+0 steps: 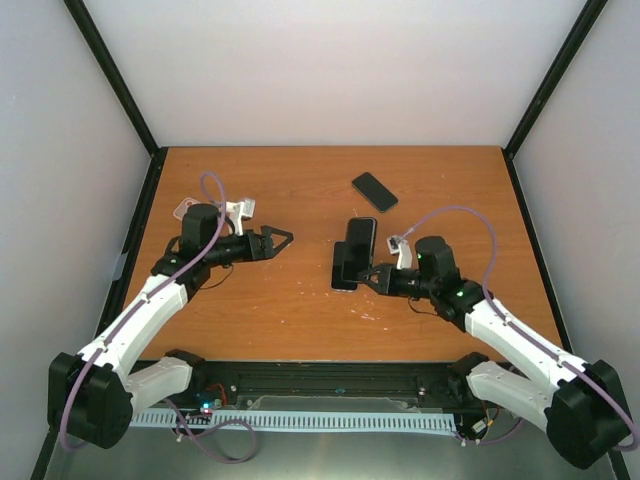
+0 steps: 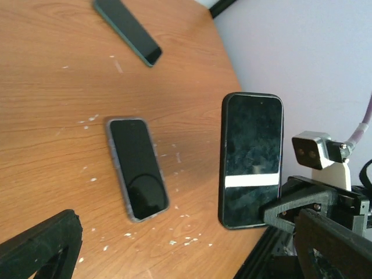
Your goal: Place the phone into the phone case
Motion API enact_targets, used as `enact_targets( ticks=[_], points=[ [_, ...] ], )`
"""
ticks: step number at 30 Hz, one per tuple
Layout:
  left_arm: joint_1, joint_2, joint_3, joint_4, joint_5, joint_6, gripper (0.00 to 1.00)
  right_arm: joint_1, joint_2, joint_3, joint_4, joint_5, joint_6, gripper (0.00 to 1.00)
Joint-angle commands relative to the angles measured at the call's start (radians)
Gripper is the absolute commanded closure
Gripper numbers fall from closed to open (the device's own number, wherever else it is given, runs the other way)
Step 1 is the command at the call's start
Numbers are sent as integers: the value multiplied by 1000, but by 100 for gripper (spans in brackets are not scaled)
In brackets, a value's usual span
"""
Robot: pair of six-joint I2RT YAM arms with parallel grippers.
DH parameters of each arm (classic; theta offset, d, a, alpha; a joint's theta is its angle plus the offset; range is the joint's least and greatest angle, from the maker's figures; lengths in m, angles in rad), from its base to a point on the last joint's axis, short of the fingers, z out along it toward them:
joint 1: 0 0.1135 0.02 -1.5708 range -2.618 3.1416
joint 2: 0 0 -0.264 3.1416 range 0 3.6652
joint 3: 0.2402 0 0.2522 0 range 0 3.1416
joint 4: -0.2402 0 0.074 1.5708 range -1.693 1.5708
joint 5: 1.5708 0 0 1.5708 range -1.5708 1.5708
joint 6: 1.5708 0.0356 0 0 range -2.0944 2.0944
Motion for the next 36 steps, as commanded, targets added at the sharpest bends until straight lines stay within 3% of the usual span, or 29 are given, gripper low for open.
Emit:
enact_targets(
  ticks=[1, 9, 12, 19, 25, 28, 32, 36],
  points=[
    [4, -9, 25, -102, -130, 13, 1, -119, -3, 27, -143, -65, -109, 97],
    [23, 66, 37, -186, -281, -42, 1, -287, 177, -14, -150, -235, -175, 97],
    [45, 99, 34, -224, -373, -76, 1, -307, 228, -16, -142, -241, -184, 97],
    [133, 141, -15, -201, -360, -154, 1, -349, 301, -43, -126, -206, -197, 92],
    [185, 215, 20, -226, -433, -231, 1, -363, 327, -65, -116, -154, -198, 83],
    [205, 270, 65, -247, -510, -259, 2, -364, 321, -63, -142, -111, -194, 70],
    [256, 343, 117, -235, -531, -275, 3, -364, 274, -62, -191, -62, -184, 38],
    [324, 415, 171, -233, -539, -303, 6, -364, 199, -54, -243, -22, -179, 21]
  ],
)
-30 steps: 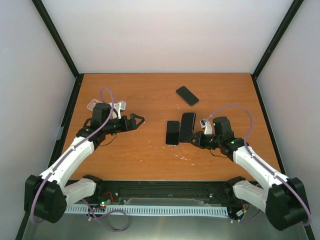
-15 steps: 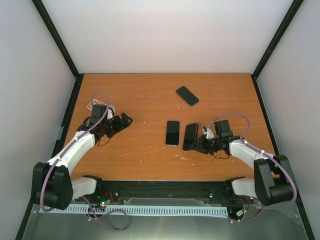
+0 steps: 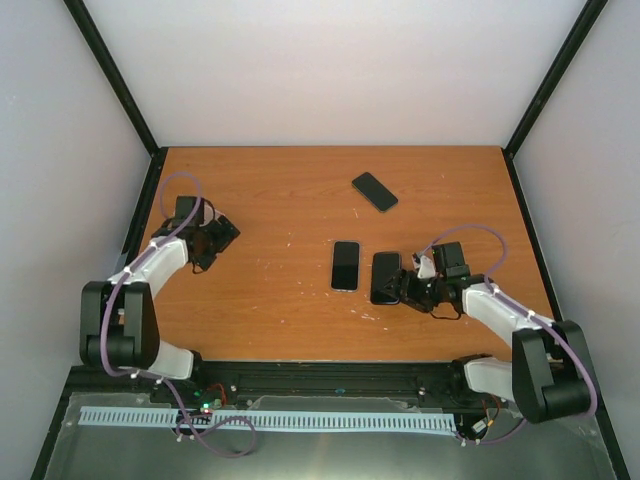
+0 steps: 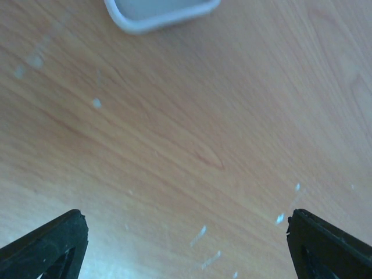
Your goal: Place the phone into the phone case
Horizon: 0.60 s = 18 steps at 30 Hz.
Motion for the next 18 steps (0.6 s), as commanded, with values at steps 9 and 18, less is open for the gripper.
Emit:
enact_targets(
  ticks=[9, 18],
  points=[
    [147, 210, 211, -9, -134, -63, 18, -6, -203, 65, -186, 204, 5, 0],
    [191, 384, 328, 30, -109, -23, 29, -5, -318, 44, -154, 152, 34, 0]
  ],
)
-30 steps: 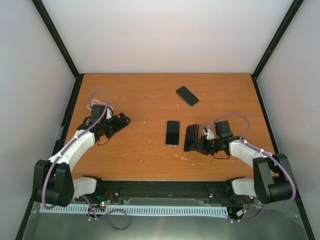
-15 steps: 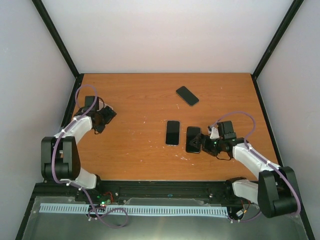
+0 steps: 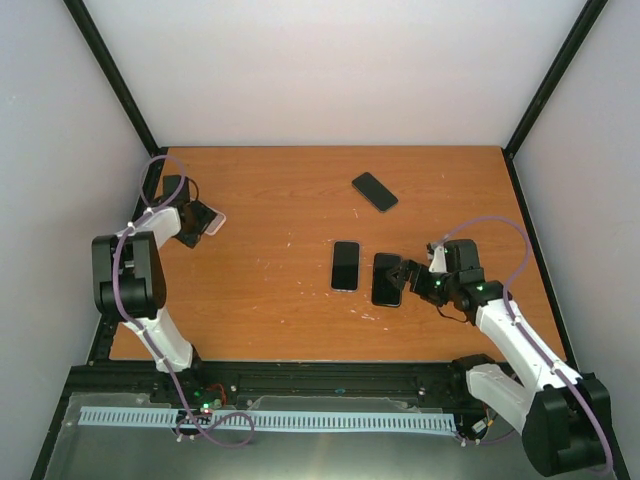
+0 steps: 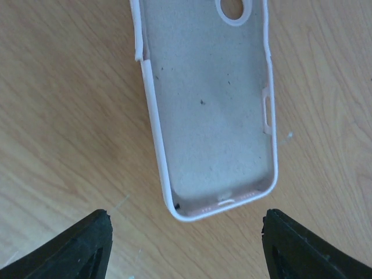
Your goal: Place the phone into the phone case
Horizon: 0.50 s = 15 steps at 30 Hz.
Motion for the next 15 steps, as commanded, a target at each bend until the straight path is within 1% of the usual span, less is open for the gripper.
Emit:
enact_targets(
  ticks=[1, 3, 9, 15],
  points=[
    [44, 68, 52, 30, 48, 28, 30, -5, -45, -2, -5, -12, 14, 0],
    [56, 88, 48, 52, 64, 27, 33, -5, -62, -6, 2, -22, 20, 0],
    [62, 118, 52, 93, 83, 31, 47, -5, -85, -19, 17, -36, 39, 0],
    [62, 148, 64, 80, 84, 34, 55, -5, -93, -20, 9, -39, 40, 0]
  ],
)
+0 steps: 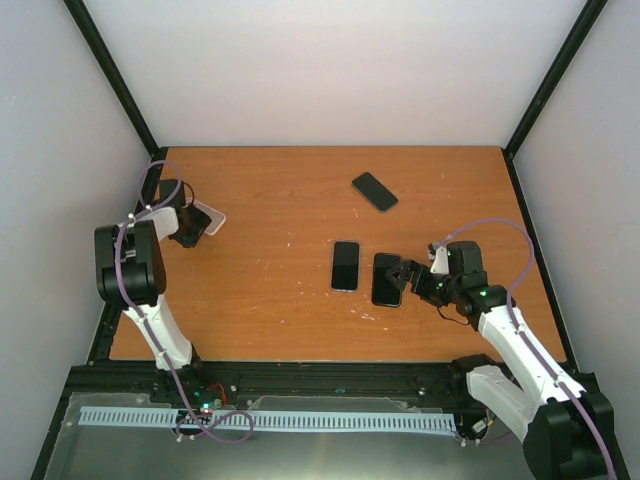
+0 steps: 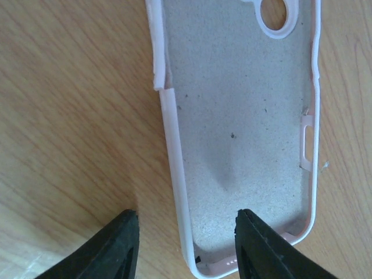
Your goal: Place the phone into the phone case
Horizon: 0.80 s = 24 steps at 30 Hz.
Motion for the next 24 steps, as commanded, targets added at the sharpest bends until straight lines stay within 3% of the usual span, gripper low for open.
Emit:
enact_targets(
  ticks=[1, 14, 19, 24],
  points=[
    [4, 32, 42, 4, 12, 8, 56, -5, -24, -8, 8, -8, 12, 0],
    [4, 40, 40, -37, 26, 44, 74, -5, -79, 13, -9, -6, 12, 0],
    [5, -3, -15, -17, 86, 73, 98, -5, -112, 46, -15, 15, 16, 0],
    [-2, -120, -88, 4, 143, 139, 100, -5, -152, 60, -30, 132, 35, 0]
  ],
)
